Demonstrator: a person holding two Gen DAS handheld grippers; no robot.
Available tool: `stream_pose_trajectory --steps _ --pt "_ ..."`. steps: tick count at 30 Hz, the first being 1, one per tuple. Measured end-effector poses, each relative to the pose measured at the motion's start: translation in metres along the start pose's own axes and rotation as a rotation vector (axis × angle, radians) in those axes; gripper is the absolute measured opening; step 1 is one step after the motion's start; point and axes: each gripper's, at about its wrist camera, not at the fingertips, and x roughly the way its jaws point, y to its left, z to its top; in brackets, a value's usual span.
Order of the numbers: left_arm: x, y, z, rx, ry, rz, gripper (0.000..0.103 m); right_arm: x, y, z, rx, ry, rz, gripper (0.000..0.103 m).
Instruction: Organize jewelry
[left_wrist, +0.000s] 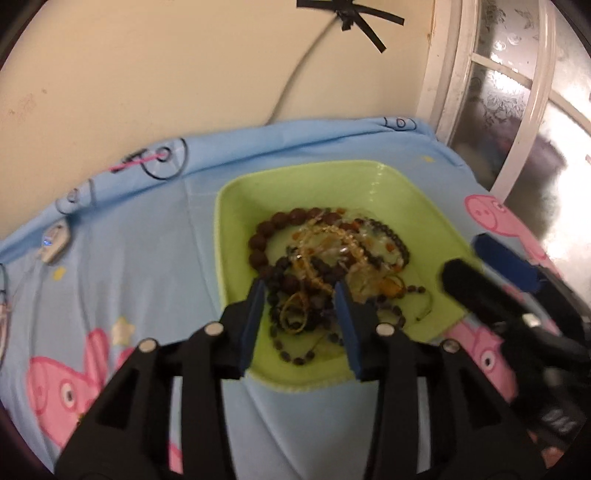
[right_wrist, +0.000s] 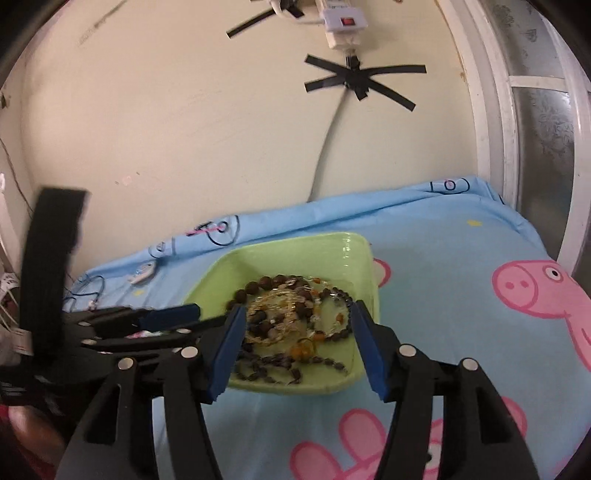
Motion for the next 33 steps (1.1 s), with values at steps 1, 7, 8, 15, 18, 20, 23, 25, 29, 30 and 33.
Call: stream_pose_trajectory --steps 1,7,8,15,18,20,23,25,29,30,33 --pt "-0.003 -0.001 -0.002 0.007 -0.011 0.014 0.042 -0.007 0.001 -0.003 0.006 -0.018 0.001 0.035" --pt "-0.028 -0.011 -0.020 0.027 -0.060 0.045 0.043 -0.037 0.008 -0.029 0.067 -0.057 -0.012 0.035" --pt "-0.033 -0.012 -0.023 0.029 -0.069 0.048 0.046 -0.040 0.008 -0.032 0.073 -0.058 -0.015 0.035" --pt "-0.052 -0.016 -0.038 0.038 -0.091 0.050 0.048 -0.056 0.007 -0.052 0.127 -0.036 -0.010 0.035" --pt "-0.057 -0.015 -0.051 0.027 -0.094 0.061 0.048 -0.056 0.005 -0.056 0.149 -0.017 0.010 0.036" --pt "-0.059 -0.013 -0.064 0.009 -0.100 0.080 0.048 -0.053 -0.001 -0.058 0.186 -0.002 0.020 0.036" --pt "-0.058 -0.004 -0.081 -0.029 -0.105 0.085 0.048 -0.046 -0.013 -0.059 0.255 0.027 0.046 0.036" --pt "-0.056 -0.001 -0.089 -0.051 -0.101 0.081 0.048 -0.043 -0.015 -0.060 0.268 0.041 0.038 0.036" --pt "-0.065 0.001 -0.095 -0.057 -0.140 0.097 0.054 -0.037 -0.007 -0.061 0.231 0.086 0.042 0.036" --pt "-0.065 -0.001 -0.096 -0.048 -0.137 0.103 0.057 -0.035 -0.005 -0.061 0.224 0.099 0.041 0.037" --pt "-0.064 -0.006 -0.098 -0.017 -0.129 0.124 0.059 -0.030 -0.002 -0.062 0.217 0.136 0.015 0.040"
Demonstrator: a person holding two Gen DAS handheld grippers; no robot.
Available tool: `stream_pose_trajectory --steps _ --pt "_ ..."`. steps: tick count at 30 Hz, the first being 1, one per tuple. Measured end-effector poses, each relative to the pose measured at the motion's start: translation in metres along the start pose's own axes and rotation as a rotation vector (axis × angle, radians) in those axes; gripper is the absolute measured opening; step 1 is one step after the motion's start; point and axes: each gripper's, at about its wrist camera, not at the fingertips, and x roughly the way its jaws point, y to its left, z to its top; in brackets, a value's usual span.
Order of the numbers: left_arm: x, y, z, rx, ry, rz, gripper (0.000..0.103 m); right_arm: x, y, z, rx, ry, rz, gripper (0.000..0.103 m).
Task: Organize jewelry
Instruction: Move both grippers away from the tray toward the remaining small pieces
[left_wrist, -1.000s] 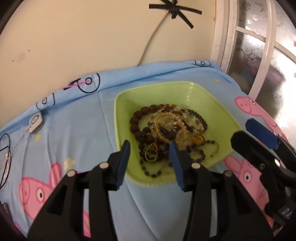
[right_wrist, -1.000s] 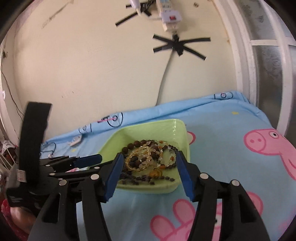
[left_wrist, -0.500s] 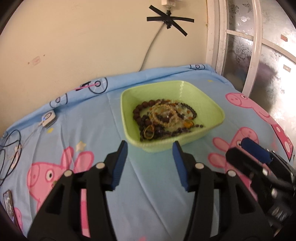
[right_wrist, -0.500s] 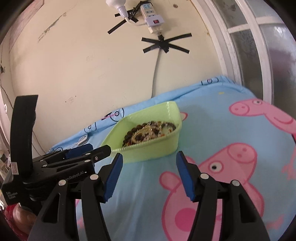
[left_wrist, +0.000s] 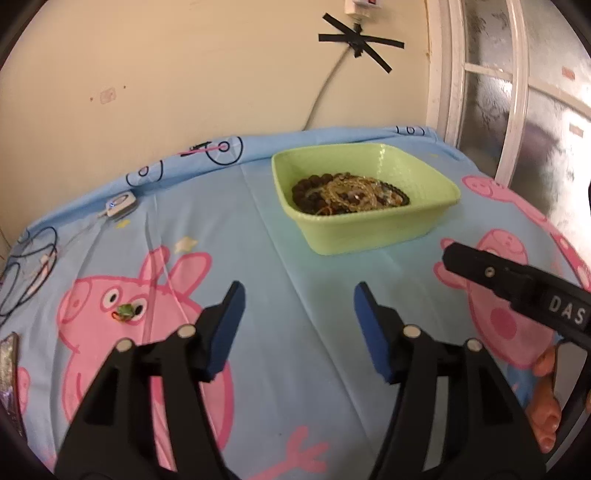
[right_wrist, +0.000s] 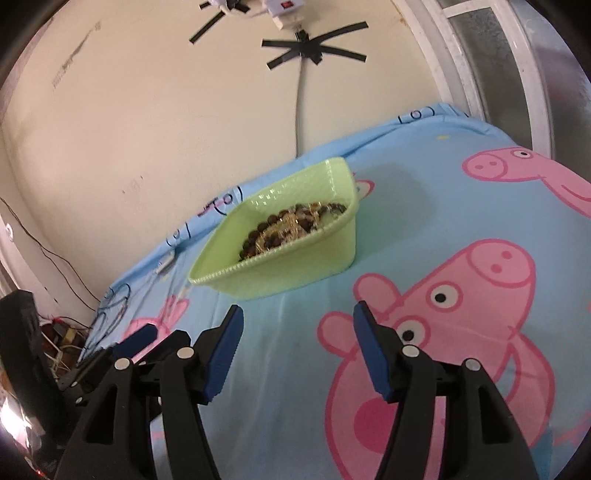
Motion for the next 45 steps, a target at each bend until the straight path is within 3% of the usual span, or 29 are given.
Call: stream_pose_trajectory --steps 9,19,26,28,30,34,45 --pt "0.011 0.002 -0.002 0.008 0.055 0.017 0.059 0.018 0.014 -0.003 -0.069 0.089 -0.077 0.042" --pt "0.022 -0.027 -0.007 0.169 0.116 0.061 0.070 0.016 0.006 -0.001 -0.038 0.097 -0.017 0.048" --pt "0.026 -0.024 -0.007 0.143 0.153 0.035 0.089 0.019 0.011 -0.001 -0.058 0.108 -0.001 0.057" --pt "0.031 -0.022 -0.006 0.130 0.179 0.018 0.094 0.023 0.012 0.001 -0.073 0.125 0.037 0.071" --pt "0.035 -0.014 -0.005 0.097 0.204 -0.010 0.096 0.026 0.015 0.002 -0.093 0.139 0.052 0.079" --pt "0.045 0.003 -0.005 -0.006 0.261 -0.109 0.097 0.027 0.021 0.001 -0.128 0.143 0.016 0.079" --pt "0.036 0.001 -0.013 0.017 0.258 -0.119 0.097 0.030 0.026 0.000 -0.159 0.153 -0.020 0.080"
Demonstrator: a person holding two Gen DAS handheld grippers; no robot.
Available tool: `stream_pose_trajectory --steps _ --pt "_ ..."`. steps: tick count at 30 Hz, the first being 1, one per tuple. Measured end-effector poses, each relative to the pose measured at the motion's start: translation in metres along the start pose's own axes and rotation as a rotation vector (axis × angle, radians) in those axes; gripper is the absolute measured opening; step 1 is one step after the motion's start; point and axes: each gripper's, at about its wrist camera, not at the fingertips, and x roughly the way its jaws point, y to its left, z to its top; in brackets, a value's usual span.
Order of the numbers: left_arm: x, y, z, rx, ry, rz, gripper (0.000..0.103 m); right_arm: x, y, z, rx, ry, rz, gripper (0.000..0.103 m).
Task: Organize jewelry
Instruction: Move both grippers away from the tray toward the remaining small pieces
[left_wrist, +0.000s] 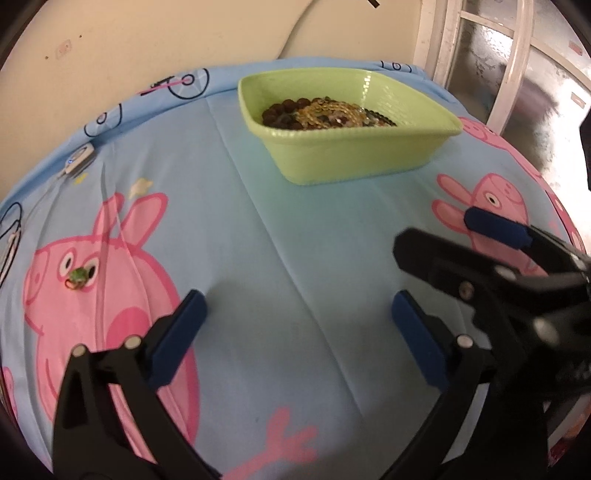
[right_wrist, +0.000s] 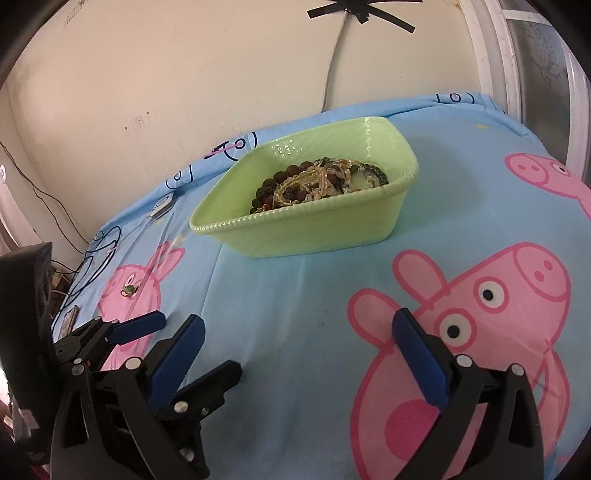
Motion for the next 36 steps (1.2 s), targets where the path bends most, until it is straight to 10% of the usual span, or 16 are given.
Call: stream_pose_trajectory --steps 25,32,36 --pt "-0.019 0.004 -0.024 0.071 -0.009 -0.028 0.097 0.001 0.002 0.001 -0.011 0.004 -0.013 0.080" --pt "-0.095 0.039 -0.077 -0.041 -0.202 -0.106 0.097 0.002 0.004 0.000 -0.019 0.008 -0.024 0.080" --pt "-0.142 0.068 -0.133 -0.070 -0.308 -0.006 0.097 0.003 0.006 0.000 -0.032 0.013 -0.039 0.080"
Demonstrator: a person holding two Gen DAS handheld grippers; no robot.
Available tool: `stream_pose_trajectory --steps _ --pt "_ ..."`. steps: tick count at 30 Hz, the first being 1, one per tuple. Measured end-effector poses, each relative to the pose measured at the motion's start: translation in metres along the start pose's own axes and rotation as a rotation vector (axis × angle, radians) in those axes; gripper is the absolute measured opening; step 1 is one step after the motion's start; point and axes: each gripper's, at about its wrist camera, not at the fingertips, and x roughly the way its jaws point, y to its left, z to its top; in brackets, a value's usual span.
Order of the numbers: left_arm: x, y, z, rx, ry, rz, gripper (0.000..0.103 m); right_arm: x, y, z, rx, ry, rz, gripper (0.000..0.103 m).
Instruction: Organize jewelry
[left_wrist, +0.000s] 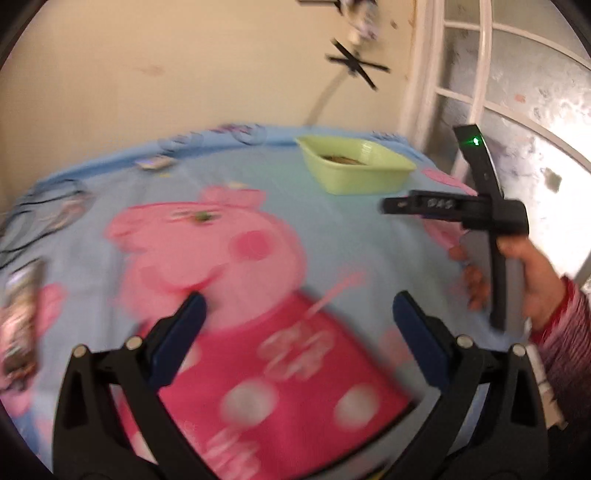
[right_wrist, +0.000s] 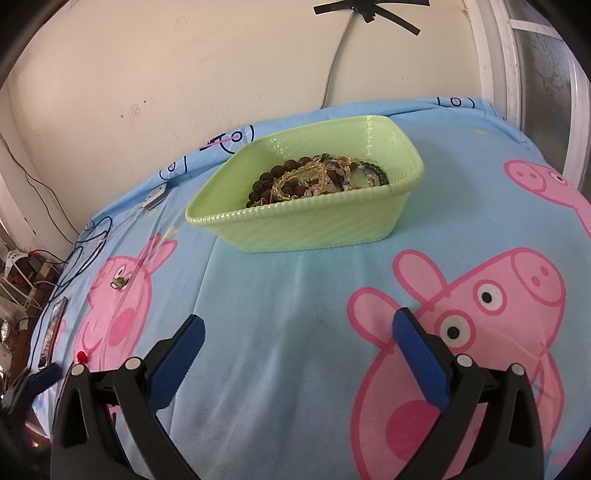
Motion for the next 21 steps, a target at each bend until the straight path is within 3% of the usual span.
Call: stream_pose_trajectory --steps 3,5,6,8,13,14,15,18,19,21 --pt "-0.021 0.024 -0.020 -0.021 0.010 0.094 0.097 0.000 0.000 0.000 -0.001 0.000 -0.001 0.080" --pt "-0.025 0.035 -0.025 -0.038 0.012 0.117 0.097 0.001 0.000 0.000 -0.004 0.001 -0.005 0.080" --pt "-0.024 0.043 -0.026 -0.058 0.019 0.120 0.094 0.001 0.001 0.000 -0.006 0.002 -0.008 0.080" --pt "-0.016 0.054 -0.023 -0.085 0.041 0.103 0.077 0.001 0.001 0.000 -0.010 0.003 -0.011 0.080" --pt "0.013 0.065 -0.008 -0.117 0.093 0.049 0.075 -0.001 0.007 -0.005 -0.028 0.005 -0.027 0.077" --pt "0.016 0.065 -0.007 -0.118 0.097 0.035 0.074 -0.002 0.015 -0.009 -0.057 0.010 -0.007 0.073" --pt "0.025 0.064 -0.002 -0.109 0.106 0.021 0.073 -0.001 0.027 -0.014 -0.099 0.021 0.020 0.062" --pt "0.049 0.066 0.003 -0.123 0.186 0.006 0.055 0.004 0.064 -0.024 -0.232 0.049 0.060 0.040" --pt "0.052 0.068 0.006 -0.146 0.184 0.003 0.055 0.007 0.080 -0.024 -0.279 0.061 0.089 0.028" --pt "0.057 0.070 0.010 -0.168 0.201 -0.016 0.051 0.017 0.106 -0.020 -0.338 0.103 0.173 0.017"
